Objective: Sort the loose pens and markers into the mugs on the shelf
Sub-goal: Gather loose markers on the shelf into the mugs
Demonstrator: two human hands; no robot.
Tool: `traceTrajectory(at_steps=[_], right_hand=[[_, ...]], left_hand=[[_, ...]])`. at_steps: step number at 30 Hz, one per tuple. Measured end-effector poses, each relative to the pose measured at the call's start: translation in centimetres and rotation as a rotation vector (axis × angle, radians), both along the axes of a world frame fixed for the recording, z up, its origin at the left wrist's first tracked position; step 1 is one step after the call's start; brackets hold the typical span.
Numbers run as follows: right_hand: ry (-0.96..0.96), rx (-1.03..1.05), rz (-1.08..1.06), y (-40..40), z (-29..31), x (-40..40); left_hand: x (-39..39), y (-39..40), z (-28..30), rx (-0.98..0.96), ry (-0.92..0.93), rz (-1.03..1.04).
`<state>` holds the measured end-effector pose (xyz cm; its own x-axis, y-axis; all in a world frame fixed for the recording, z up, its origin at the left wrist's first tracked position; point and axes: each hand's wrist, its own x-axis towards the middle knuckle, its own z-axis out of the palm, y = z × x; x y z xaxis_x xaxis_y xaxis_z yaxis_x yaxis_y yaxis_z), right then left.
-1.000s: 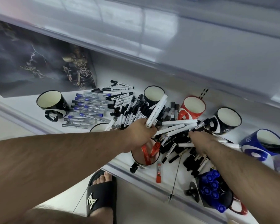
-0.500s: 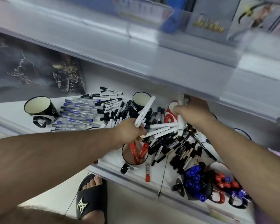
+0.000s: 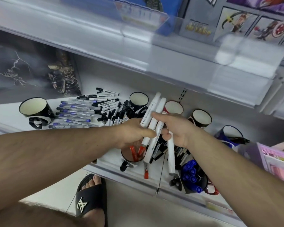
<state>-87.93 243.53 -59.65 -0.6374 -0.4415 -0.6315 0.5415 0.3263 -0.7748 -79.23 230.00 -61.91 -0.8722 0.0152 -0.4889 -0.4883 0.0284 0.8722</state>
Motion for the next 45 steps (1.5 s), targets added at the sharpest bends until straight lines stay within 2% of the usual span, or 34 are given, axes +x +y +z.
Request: traceTrajectory(at_steps=[4,8,14,18,21,25,28,30,33,38,40,45], right_hand=[[-0.142,-0.155,-0.173,0.6,0.6,-0.4],[-0.216,-0.194,-0.280,0.3,0.1,0.1],[-0.246,-0.242,-0.372,-1.7,-0.8,0.9],[-0.236,-0.288,-0.446,-2.5,-0.8,0.7],[-0.151,-0.228,-0.498,-3.0,-1.3,0.5],[-0.094,-0.199,-0.527,-4.0,-1.9,1.4],[0.072,-0.084,-0.488,-5.7,-2.1,3.2],[0.229,-0.026,-0.422,-6.9,-2.3,4.4],[0.415,0.063,-0.217,-8.2,-1.8,5.6],[0.578,0.008,0.019,-10.1,-0.2,6.9],[0.647,0.012,0.036,-11.9,-0.5,7.7],[0.800,0.064,0.075,-15.5,-2.2,8.9]], left_hand=[[1.2,-0.1,-0.2,-0.068,-0.081,-0.069],[1.4,-0.2,-0.3,-0.074,-0.117,-0.090],[1.4,-0.2,-0.4,0.063,-0.168,-0.053],[1.9,-0.4,-0.5,0.218,-0.253,-0.076],[2.5,-0.9,-0.2,0.334,-0.255,-0.113],[3.1,-0.9,-0.3,0.310,-0.257,-0.118],[3.9,-0.8,-0.6,0.184,-0.258,-0.065],[4.4,-1.6,-1.2,-0.037,-0.197,-0.018],[5.3,-3.8,-0.9,-0.342,-0.024,-0.047],[7.0,-9.4,-1.4,-0.847,0.151,-0.040],[7.5,-11.0,-1.9,-0.918,0.136,-0.003],[7.6,-13.0,-3.4,-0.941,0.060,0.051]])
